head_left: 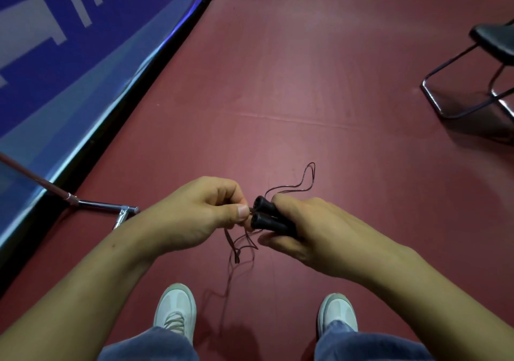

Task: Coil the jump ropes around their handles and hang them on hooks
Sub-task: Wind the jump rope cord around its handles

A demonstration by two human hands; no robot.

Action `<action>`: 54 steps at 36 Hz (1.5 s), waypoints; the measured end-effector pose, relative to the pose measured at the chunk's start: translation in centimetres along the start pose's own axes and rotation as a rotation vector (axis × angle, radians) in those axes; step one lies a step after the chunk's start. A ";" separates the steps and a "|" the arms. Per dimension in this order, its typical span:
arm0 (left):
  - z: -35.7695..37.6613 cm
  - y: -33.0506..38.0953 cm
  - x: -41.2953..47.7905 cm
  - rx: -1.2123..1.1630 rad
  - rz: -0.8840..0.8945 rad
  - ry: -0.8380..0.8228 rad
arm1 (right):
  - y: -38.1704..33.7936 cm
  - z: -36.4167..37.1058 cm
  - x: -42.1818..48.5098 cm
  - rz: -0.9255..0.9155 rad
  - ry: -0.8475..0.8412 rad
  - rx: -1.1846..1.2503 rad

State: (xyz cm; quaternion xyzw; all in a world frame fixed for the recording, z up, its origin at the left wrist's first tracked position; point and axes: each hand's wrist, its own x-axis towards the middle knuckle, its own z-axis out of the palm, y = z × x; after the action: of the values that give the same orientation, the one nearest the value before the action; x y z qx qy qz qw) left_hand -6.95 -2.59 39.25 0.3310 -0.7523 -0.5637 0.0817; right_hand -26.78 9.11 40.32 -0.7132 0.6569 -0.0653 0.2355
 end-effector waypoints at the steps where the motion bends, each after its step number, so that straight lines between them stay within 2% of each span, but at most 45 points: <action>1: 0.0 0.1 -0.1 -0.006 0.002 0.000 | 0.0 0.1 0.0 0.004 0.012 0.006; 5: 0.1 0.5 -0.1 -0.191 0.038 -0.037 | -0.3 0.0 0.1 0.035 0.067 0.024; 8: 0.2 0.7 -0.2 -0.322 0.044 -0.006 | -0.8 -0.2 -0.1 0.047 0.104 0.047; 17: 0.9 0.7 -0.1 -0.539 0.068 0.018 | -1.0 -0.7 -0.6 0.000 0.102 0.071; 26: 1.1 0.8 0.1 -0.528 0.060 0.087 | -0.3 -0.4 -0.2 0.028 0.152 0.107; 29: 0.8 0.8 0.0 -0.529 0.086 0.066 | -0.2 -0.6 -0.1 0.026 0.186 0.162; 39: 0.6 0.7 0.0 -0.600 0.106 0.027 | -0.4 -1.0 0.3 -0.011 0.136 0.191; 50: 0.3 0.5 0.0 -0.583 0.102 -0.022 | -0.3 -1.0 0.2 -0.079 0.129 0.537; 54: 0.4 0.5 -0.2 -0.688 0.103 -0.038 | -0.3 -1.5 0.3 -0.089 0.117 0.520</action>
State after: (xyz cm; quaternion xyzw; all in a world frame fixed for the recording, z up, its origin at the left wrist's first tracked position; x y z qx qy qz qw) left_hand -7.18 -2.10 39.61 0.2352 -0.5355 -0.7854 0.2026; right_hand -27.04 8.42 41.74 -0.6518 0.5986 -0.2833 0.3695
